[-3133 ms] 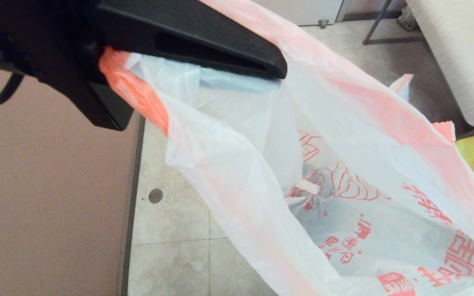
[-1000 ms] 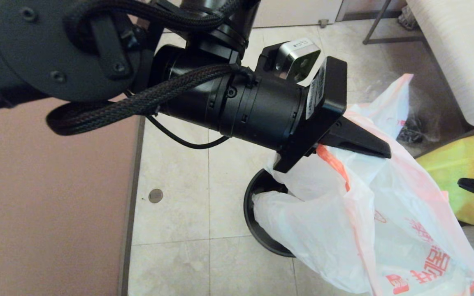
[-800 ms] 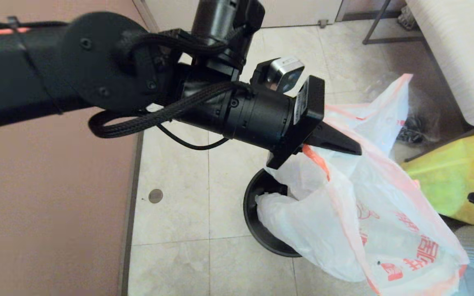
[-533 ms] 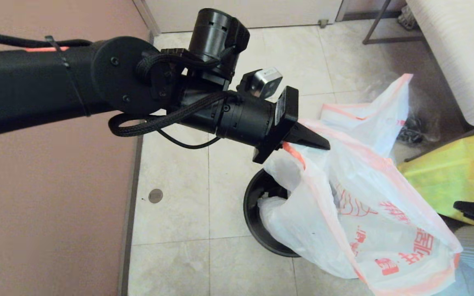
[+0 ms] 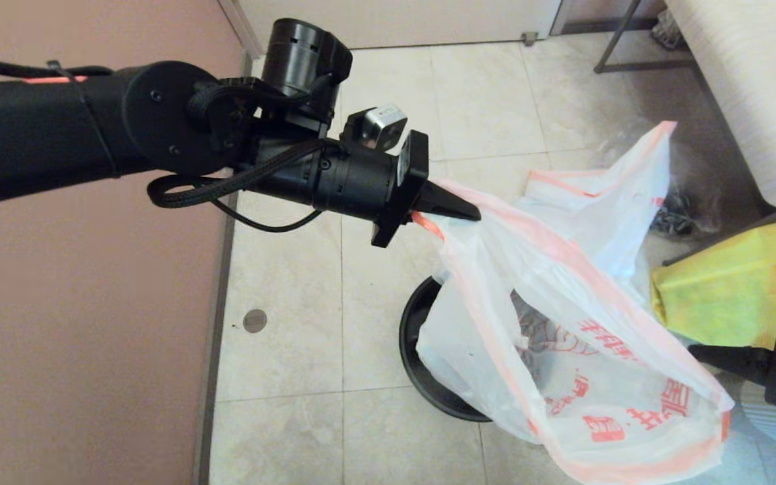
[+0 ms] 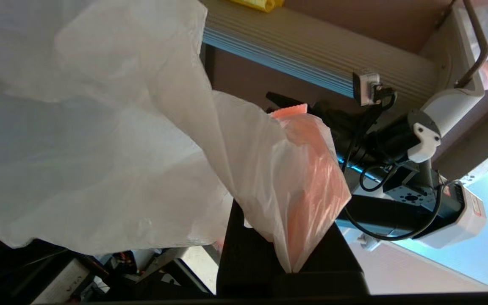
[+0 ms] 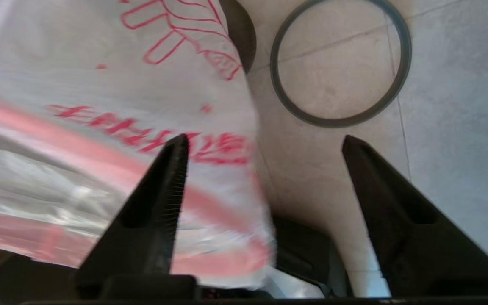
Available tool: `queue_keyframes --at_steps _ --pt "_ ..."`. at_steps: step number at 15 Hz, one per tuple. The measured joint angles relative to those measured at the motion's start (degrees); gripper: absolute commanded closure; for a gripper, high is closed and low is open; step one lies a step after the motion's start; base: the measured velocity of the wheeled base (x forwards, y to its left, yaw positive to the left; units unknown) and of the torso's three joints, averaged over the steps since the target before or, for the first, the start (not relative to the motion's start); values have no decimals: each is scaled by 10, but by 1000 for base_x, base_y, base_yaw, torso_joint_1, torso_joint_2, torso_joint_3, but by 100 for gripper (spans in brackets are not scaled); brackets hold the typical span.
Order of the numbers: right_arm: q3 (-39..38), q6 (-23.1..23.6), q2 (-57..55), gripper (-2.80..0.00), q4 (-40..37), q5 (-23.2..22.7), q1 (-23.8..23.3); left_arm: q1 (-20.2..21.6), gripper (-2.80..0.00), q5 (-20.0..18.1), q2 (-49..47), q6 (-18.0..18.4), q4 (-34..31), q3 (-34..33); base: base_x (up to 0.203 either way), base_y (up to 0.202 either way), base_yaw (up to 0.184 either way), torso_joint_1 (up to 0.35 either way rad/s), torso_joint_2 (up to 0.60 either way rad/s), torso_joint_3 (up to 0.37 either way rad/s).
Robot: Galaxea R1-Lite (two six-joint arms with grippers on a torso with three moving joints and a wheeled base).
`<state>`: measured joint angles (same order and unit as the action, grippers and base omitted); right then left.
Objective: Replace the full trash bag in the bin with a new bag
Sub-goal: Put the new garbage bag on the trash can
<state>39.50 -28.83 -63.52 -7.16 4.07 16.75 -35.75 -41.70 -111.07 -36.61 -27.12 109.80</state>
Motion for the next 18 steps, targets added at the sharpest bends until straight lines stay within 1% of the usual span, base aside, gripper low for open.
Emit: queue_keyframes --at_steps 3,5,6,8,9,10,12,14,16,18 --pt "0 0 -1 -280 5 0 3 23 0 0 7 1 0 -5 0 0 0 0 0 0" --pt "2 0 18 -280 5 -5 4 30 0 0 6 2 1 -9 0 0 0 0 0 0" --pt "-1 0 31 -280 5 -13 6 31 0 0 5 2 2 -12 0 0 0 0 0 0" --pt "-15 12 61 -280 4 -46 12 33 0 0 4 5 2 -14 0 0 0 0 0 0" --pt "-28 32 75 -280 5 -69 16 35 0 0 3 5 3 -14 0 0 0 0 0 0" --pt "-43 62 86 -280 5 -82 21 36 0 1 3 5 3 -13 0 0 0 0 0 0" --pt "-61 114 94 -280 5 -88 39 41 0 1 2 5 4 -11 0 0 0 0 0 0" --pt "-65 150 87 -280 8 -88 52 48 0 0 2 4 13 -10 0 0 0 0 0 0" --pt "-64 175 67 -280 27 -86 59 52 0 0 2 3 14 -10 0 0 0 0 0 0" --pt "-62 183 38 -280 69 -76 69 53 0 0 3 2 14 -10 0 0 0 0 0 0"
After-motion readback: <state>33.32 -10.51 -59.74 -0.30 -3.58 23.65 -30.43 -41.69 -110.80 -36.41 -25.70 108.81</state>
